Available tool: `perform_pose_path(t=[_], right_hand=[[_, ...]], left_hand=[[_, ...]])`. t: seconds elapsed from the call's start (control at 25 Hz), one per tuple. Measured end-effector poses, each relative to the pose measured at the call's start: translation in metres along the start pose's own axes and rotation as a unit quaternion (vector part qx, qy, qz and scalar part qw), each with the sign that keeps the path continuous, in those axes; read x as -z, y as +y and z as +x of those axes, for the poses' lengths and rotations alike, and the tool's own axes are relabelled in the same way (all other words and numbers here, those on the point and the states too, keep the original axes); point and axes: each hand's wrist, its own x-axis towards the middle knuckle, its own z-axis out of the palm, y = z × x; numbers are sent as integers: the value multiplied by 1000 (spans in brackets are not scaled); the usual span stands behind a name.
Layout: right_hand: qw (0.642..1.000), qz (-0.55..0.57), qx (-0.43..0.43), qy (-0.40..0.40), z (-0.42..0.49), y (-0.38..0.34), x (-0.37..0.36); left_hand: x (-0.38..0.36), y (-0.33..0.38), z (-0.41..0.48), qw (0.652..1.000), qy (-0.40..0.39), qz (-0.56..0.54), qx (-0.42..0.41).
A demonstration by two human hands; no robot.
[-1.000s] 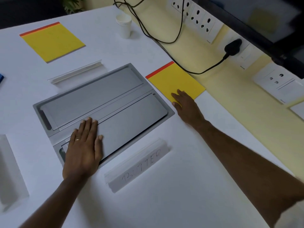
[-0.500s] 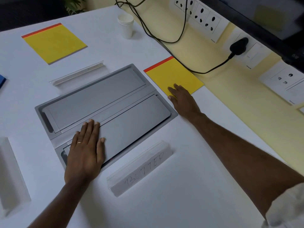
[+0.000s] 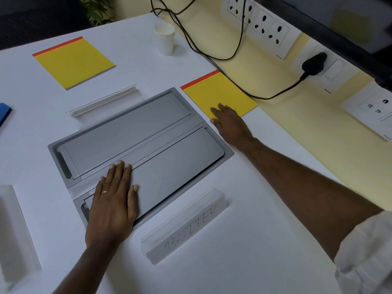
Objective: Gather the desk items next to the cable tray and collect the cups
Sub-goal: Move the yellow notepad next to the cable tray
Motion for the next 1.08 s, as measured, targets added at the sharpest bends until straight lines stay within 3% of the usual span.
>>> perform_pose_path(t=[0.48,0.6,0.76,0.88,1.08], right_hand=[[1000,-8,20,14,-2,-6,-2],[998,-36,31,43,-16,-11,12],[999,-37,32,22,-58,-23,31],[998,-37,40,10,-109,-36,49],[998,-28,55,6,-184,-68,73]], left_hand=[[2,2,-1,1000,-5,1,-1],[2,0,-1,1000,0,4,-6],[4,1,-2,1000,-3,17,-12],[10,8,-1,997,-48,53,-12],[56,38,8,979,-190,61,39]])
